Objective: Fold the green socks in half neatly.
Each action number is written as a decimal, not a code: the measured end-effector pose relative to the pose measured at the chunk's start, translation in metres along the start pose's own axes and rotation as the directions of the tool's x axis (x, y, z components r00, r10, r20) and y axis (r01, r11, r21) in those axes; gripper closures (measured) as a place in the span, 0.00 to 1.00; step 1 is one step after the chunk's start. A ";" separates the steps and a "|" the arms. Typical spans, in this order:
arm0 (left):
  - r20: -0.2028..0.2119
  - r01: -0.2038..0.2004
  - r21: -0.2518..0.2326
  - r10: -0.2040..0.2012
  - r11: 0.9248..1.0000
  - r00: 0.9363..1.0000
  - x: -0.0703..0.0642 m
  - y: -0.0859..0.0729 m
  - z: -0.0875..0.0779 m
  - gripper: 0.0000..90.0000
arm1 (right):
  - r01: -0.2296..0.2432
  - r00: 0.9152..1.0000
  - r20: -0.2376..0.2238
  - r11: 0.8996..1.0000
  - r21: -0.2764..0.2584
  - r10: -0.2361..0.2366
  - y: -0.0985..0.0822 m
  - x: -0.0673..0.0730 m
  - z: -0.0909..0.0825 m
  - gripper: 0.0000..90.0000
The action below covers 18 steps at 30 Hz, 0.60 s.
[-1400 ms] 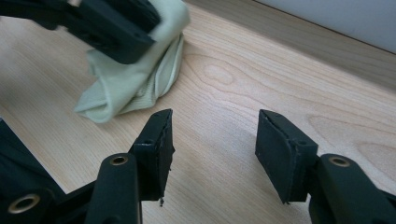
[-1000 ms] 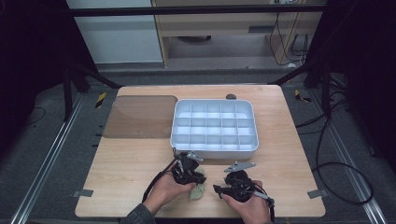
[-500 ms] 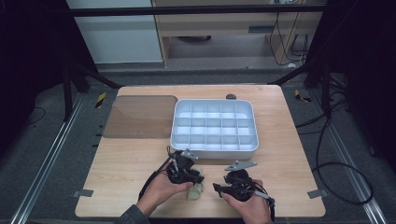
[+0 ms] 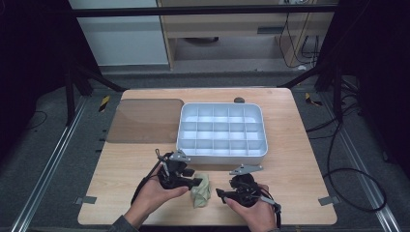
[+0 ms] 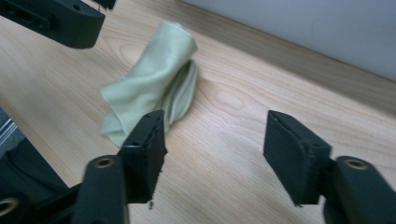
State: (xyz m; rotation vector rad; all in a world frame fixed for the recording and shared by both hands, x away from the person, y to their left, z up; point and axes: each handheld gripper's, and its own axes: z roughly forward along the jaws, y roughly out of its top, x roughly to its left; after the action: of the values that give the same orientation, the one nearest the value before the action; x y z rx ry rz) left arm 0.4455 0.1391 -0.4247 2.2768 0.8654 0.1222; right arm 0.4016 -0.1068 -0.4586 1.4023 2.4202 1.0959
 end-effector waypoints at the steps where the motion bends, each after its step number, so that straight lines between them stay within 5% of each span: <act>1: -0.065 0.014 0.007 -0.013 1.000 0.998 0.003 -0.003 -0.002 0.47 | -0.003 1.000 -0.009 1.000 0.001 0.003 0.002 0.001 -0.001 0.39; 3: -0.120 0.002 -0.010 -0.003 1.000 0.993 0.009 -0.014 -0.005 0.41 | -0.009 0.999 -0.047 1.000 -0.022 0.008 0.006 0.003 -0.002 0.34; 5: -0.105 0.025 -0.005 -0.025 1.000 0.994 0.016 -0.026 -0.006 0.35 | -0.021 0.997 -0.068 0.999 -0.027 0.019 0.010 0.006 0.000 0.35; 11: -0.122 0.082 -0.065 -0.090 0.994 0.988 0.042 -0.061 -0.016 0.20 | 0.011 0.998 -0.063 1.000 -0.007 -0.012 0.028 0.016 0.019 0.45; 15: -0.175 0.089 -0.089 -0.103 0.992 0.979 0.058 -0.079 -0.026 0.17 | 0.017 0.998 -0.057 1.000 0.015 -0.016 0.038 0.025 0.030 0.47; 18: -0.216 0.061 -0.076 -0.076 0.995 0.973 0.062 -0.083 -0.031 0.17 | 0.018 0.999 -0.037 0.999 0.037 -0.016 0.044 0.029 0.036 0.48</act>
State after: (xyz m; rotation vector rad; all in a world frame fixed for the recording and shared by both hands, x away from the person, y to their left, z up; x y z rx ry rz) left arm 0.4380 0.2400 -0.4637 2.1943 1.0355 0.3717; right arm 0.4323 -0.0519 -0.4496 1.3816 2.4859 1.0878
